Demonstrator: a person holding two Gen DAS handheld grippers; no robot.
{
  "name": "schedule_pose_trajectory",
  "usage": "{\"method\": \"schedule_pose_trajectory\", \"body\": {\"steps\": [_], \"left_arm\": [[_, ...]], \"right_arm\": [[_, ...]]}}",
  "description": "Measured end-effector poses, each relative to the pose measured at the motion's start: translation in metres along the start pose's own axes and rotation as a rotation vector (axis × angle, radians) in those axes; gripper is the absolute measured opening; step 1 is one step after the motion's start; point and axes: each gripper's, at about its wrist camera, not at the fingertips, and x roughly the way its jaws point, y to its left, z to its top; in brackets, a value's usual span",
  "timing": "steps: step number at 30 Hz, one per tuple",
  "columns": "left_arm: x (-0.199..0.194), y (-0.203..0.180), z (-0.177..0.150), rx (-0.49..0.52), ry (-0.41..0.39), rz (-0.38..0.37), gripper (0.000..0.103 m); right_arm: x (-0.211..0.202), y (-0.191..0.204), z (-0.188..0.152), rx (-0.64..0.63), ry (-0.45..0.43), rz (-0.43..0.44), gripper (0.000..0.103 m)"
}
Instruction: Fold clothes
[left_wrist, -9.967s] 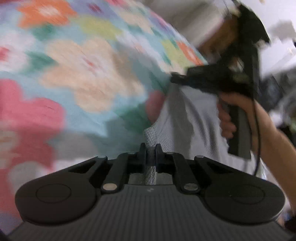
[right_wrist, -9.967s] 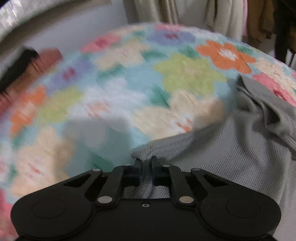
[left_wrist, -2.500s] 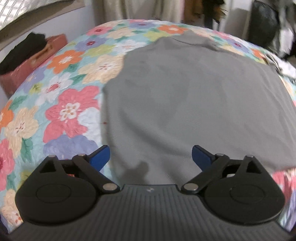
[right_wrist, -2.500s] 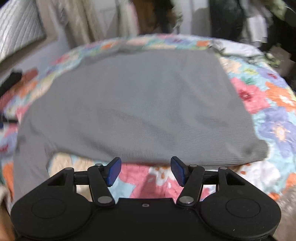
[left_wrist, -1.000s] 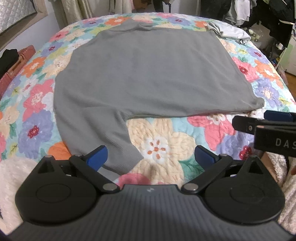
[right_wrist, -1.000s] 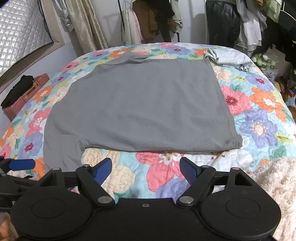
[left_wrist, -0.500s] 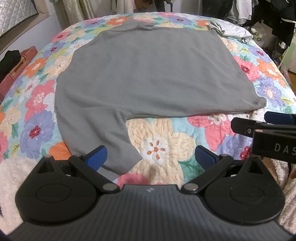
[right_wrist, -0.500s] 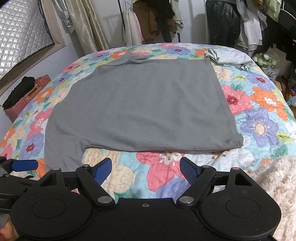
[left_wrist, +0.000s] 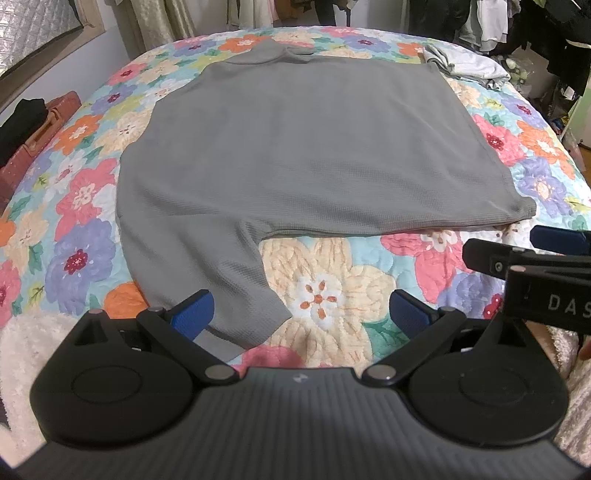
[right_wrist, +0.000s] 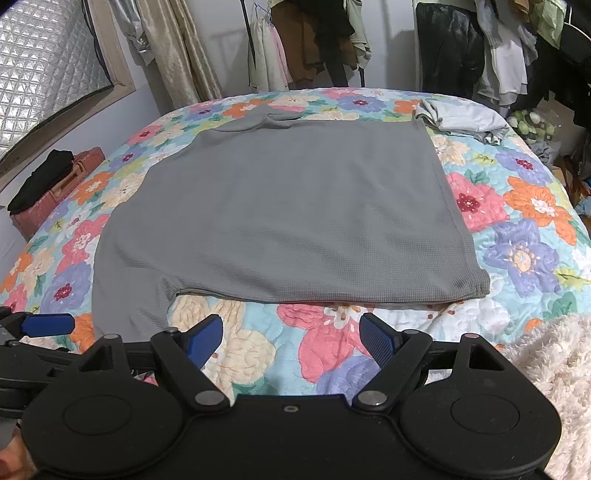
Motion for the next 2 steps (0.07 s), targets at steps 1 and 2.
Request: {"method": "schedule_pose_trajectory", "body": {"steps": [1,2], "left_arm": [[0.0000,0.0006,-0.0002,0.000,0.001,-0.001,0.103],[0.0002,0.0013,-0.0004,-0.001,0.002,-0.001,0.103]], "right_arm": [[-0.0002,0.0004,-0.0001,-0.001,-0.001,0.000,0.085],[-0.0005,0.0008,-0.0001,-0.002,-0.002,0.000,0.085]]}}
